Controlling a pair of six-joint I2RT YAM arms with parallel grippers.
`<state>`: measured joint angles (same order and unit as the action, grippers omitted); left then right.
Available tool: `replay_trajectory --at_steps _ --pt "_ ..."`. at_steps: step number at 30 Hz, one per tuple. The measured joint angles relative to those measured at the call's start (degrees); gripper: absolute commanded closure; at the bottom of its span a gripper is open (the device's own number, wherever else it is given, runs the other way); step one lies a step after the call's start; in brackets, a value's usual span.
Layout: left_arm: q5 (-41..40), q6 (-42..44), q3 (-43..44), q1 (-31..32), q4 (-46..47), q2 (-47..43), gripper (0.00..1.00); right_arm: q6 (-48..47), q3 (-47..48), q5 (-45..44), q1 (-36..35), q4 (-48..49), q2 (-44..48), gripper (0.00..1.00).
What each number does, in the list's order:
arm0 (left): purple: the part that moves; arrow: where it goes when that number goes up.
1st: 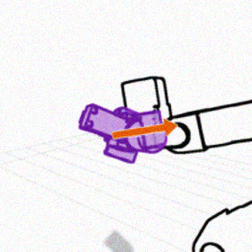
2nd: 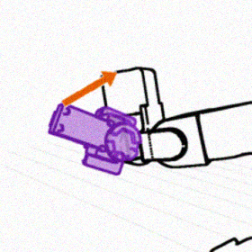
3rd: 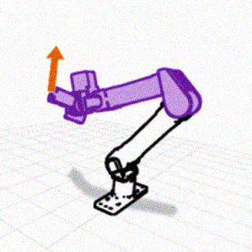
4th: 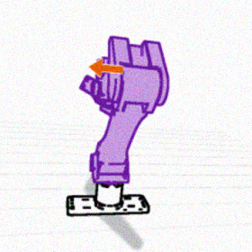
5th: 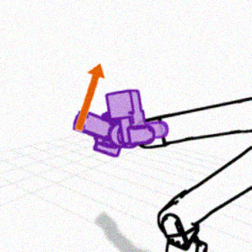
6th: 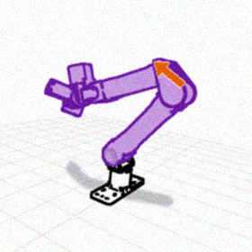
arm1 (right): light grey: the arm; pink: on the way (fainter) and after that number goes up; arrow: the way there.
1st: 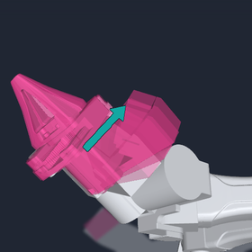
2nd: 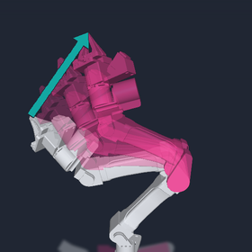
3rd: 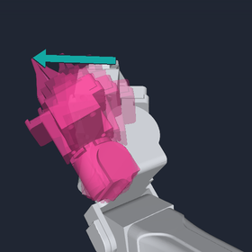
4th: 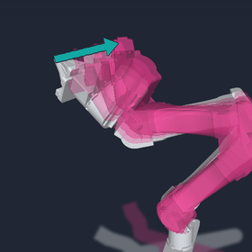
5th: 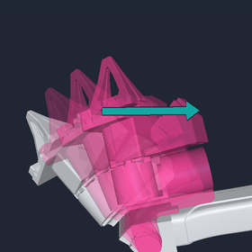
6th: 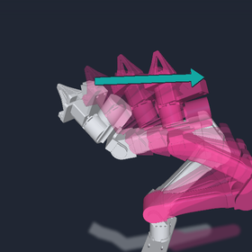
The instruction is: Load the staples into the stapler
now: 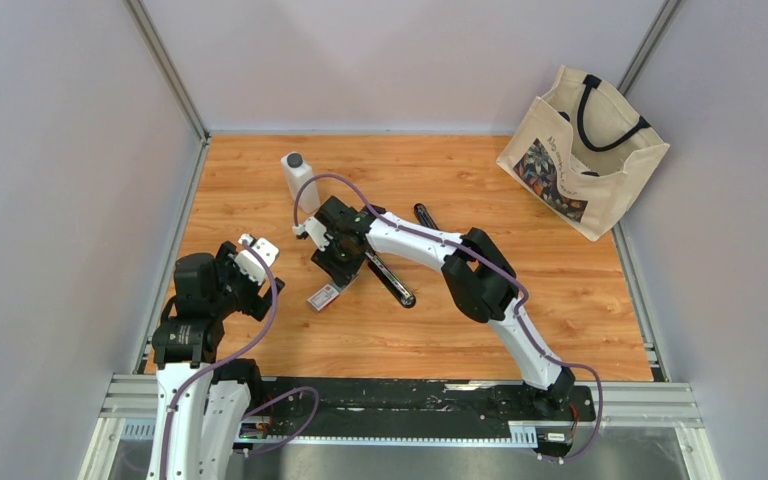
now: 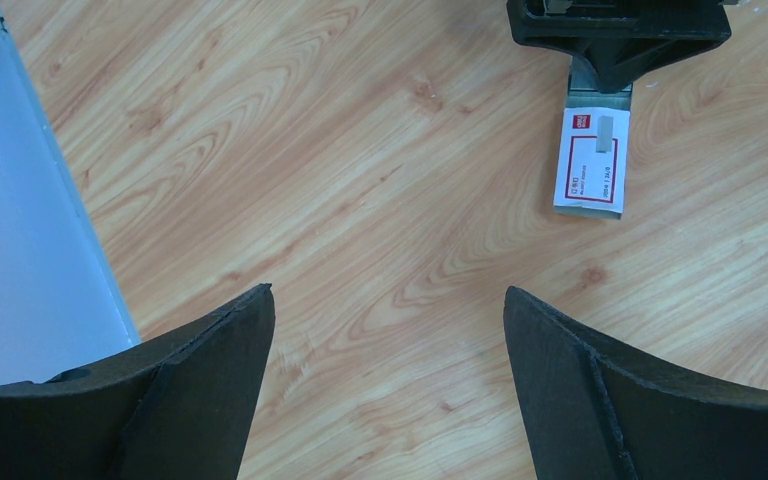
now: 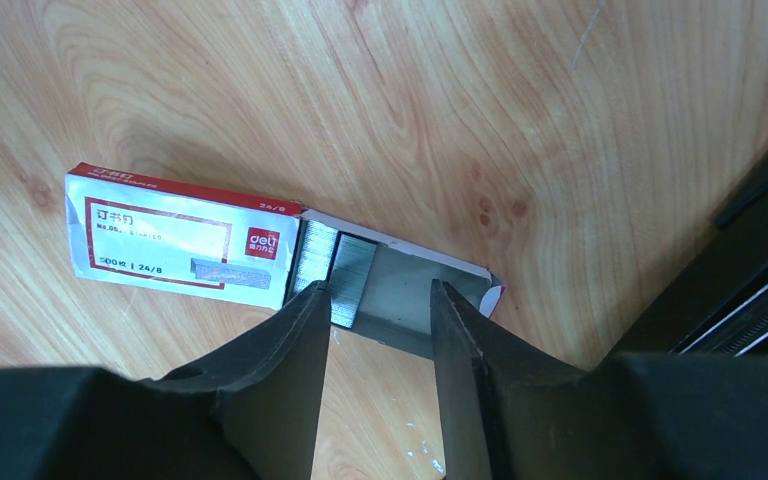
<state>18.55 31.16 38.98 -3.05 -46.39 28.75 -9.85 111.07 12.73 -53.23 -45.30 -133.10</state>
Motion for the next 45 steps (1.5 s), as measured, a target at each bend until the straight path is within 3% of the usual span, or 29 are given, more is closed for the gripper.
replay_trajectory --at_steps 20,45 --pt "0.0 0.0 -0.35 0.0 0.09 -0.15 0.08 0.04 0.63 -3.17 -1.11 -0.09 -0.22 0.54" --pt "0.0 0.0 -0.37 0.0 0.17 -0.22 0.08 3.72 -1.55 -0.22 -1.11 2.27 2.99 0.54"
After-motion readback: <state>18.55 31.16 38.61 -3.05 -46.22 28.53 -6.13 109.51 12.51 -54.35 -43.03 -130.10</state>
